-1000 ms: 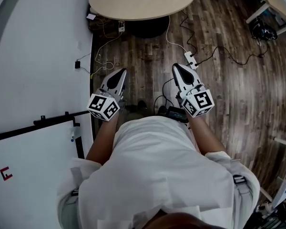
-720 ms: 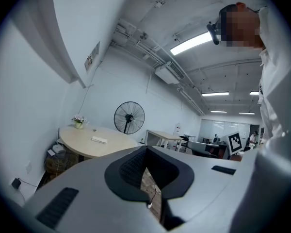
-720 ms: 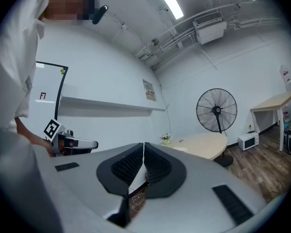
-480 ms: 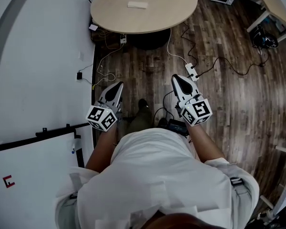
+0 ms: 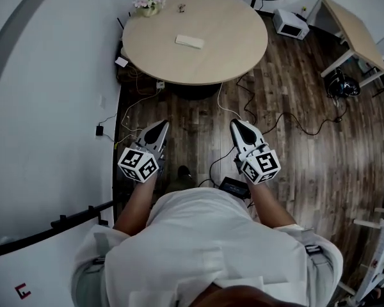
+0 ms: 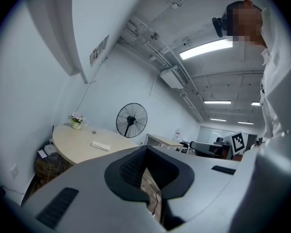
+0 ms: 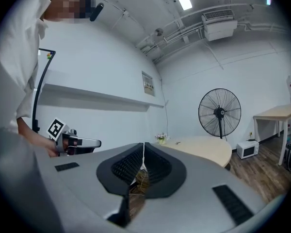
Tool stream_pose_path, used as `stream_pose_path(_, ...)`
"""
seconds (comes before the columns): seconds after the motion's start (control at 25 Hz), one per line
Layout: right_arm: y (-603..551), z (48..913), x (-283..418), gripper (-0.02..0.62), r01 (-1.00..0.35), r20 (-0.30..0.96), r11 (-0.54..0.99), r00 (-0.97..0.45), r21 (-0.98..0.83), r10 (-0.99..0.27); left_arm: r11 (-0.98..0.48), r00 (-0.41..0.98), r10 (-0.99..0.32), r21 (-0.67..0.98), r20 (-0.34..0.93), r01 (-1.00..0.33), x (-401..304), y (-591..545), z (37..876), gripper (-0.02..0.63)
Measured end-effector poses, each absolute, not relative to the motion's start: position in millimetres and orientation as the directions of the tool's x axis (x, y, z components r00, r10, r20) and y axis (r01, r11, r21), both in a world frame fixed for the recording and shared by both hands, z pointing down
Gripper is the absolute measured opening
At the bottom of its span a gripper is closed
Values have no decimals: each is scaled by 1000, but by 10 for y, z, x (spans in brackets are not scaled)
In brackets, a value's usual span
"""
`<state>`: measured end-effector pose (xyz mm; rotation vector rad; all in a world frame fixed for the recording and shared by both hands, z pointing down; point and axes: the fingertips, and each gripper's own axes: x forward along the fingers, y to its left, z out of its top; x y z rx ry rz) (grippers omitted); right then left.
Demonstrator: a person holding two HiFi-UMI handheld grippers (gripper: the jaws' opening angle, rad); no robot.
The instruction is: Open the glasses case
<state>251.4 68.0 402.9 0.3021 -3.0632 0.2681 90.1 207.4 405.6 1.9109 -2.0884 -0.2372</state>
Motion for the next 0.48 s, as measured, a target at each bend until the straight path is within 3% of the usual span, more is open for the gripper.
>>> stream_pose_path(0.48, 279, 3933, 1261, 26, -241, 56, 962, -970, -131, -236, 89, -72, -995, 323, 64, -942, -352, 1764, 4098, 12)
